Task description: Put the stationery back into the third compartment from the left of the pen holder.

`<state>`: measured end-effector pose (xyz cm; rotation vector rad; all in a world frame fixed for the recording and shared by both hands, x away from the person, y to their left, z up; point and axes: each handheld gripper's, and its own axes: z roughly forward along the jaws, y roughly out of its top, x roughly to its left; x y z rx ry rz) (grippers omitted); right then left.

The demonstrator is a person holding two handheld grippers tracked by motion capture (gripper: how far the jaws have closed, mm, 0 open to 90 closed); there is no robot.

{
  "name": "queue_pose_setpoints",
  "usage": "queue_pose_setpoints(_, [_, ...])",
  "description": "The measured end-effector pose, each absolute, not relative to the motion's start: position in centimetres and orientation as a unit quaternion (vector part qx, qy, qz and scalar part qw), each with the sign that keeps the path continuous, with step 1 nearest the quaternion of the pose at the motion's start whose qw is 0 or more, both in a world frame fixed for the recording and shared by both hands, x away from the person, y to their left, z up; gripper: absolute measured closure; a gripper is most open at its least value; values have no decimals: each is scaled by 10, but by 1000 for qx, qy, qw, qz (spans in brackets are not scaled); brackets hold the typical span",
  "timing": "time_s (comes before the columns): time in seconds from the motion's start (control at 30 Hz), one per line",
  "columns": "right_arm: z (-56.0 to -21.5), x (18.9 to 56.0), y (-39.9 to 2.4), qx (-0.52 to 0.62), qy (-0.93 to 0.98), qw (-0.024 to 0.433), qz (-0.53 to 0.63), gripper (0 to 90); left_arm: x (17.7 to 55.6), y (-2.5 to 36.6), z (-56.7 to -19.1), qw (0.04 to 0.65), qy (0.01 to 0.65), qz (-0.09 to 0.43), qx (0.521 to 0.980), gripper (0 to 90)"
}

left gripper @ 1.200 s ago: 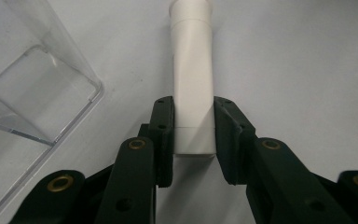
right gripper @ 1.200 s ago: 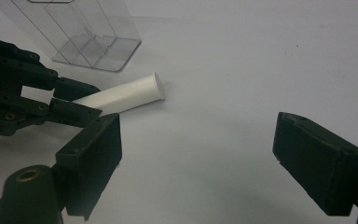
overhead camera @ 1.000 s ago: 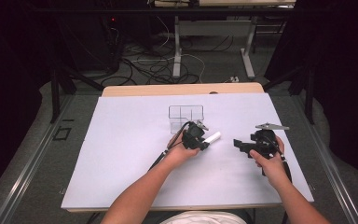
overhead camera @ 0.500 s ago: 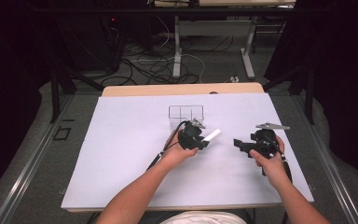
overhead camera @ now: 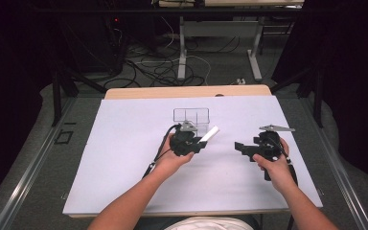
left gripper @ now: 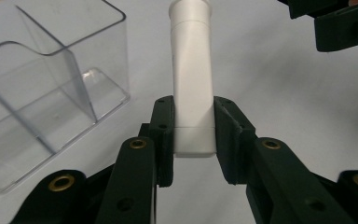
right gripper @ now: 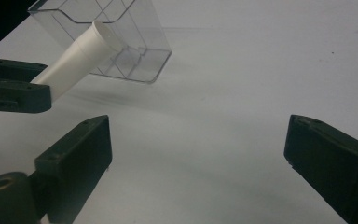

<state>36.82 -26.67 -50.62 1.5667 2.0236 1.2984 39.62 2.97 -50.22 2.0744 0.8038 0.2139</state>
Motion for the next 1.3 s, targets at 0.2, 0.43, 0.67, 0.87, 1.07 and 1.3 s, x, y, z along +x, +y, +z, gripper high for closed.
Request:
queue_pose_setpoints(0.2, [-500, 368, -253, 537, 703, 130, 448, 0, 388, 53, -492, 464, 343, 95, 811, 711])
queue_pose_setpoints(0.43, [-492, 370, -234, 527, 712, 124, 447, 41, 380, 79, -483, 490, 370, 105, 782, 711])
queue_pose_setpoints(0.67, [-484, 373, -212, 525, 701, 123, 467, 144, 375, 98, -478, 513, 394, 112, 754, 711])
queue_pose_setpoints(0.87, [-480, 380, -192, 514, 706, 127, 471, 150, 375, 107, -479, 528, 417, 110, 732, 711])
queue_pose_setpoints(1.07, [-477, 390, -179, 528, 684, 90, 495, 163, 376, 112, -483, 530, 426, 111, 725, 711])
queue_pose_setpoints(1.3, [-475, 397, -167, 546, 644, 23, 535, 200, 378, 113, -487, 540, 437, 98, 713, 711])
